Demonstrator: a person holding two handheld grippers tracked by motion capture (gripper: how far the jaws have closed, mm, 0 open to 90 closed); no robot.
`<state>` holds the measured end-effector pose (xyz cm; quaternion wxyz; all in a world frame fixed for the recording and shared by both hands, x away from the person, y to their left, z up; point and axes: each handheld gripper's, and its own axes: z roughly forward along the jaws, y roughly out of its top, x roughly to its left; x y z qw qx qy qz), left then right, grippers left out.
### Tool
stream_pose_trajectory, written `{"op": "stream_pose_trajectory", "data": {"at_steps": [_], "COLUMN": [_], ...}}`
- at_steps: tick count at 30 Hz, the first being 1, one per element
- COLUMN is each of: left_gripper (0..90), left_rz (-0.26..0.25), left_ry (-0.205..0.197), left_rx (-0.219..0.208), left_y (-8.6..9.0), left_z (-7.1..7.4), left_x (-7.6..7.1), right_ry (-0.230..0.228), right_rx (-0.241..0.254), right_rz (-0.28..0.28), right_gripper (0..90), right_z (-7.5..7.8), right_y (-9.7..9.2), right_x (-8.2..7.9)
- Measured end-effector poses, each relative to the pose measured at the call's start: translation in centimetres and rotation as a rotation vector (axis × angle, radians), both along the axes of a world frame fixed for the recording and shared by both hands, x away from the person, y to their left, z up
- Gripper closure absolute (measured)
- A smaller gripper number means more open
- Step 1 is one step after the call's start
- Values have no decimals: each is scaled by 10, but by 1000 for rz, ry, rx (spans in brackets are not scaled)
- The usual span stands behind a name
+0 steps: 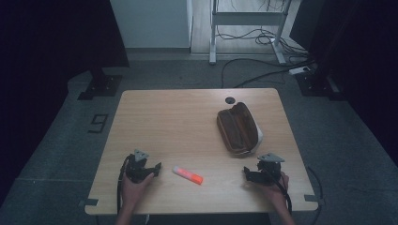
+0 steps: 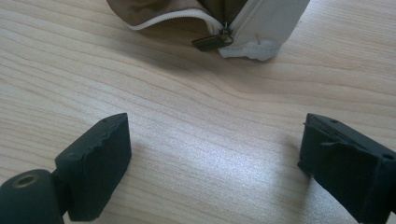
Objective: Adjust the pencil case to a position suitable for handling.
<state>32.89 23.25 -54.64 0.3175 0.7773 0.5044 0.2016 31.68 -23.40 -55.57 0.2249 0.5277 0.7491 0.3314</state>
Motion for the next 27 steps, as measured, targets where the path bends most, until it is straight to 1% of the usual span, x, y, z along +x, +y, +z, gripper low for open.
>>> {"op": "stream_pose_trajectory", "data": {"at_steps": [14, 27], "left_gripper": [219, 218], "left_rz": [0, -2], "left_ry": [0, 0], "left_rx": [1, 0], "left_y": [0, 0], "left_z": [0, 0], "left_x": [0, 0], "right_ry": [-5, -8], "right_rx": [3, 5], "right_rz": [-16, -17], "right_gripper": [120, 136], "right_z": [0, 1], "right_y": [-1, -2], "right_x": [-1, 0]}}
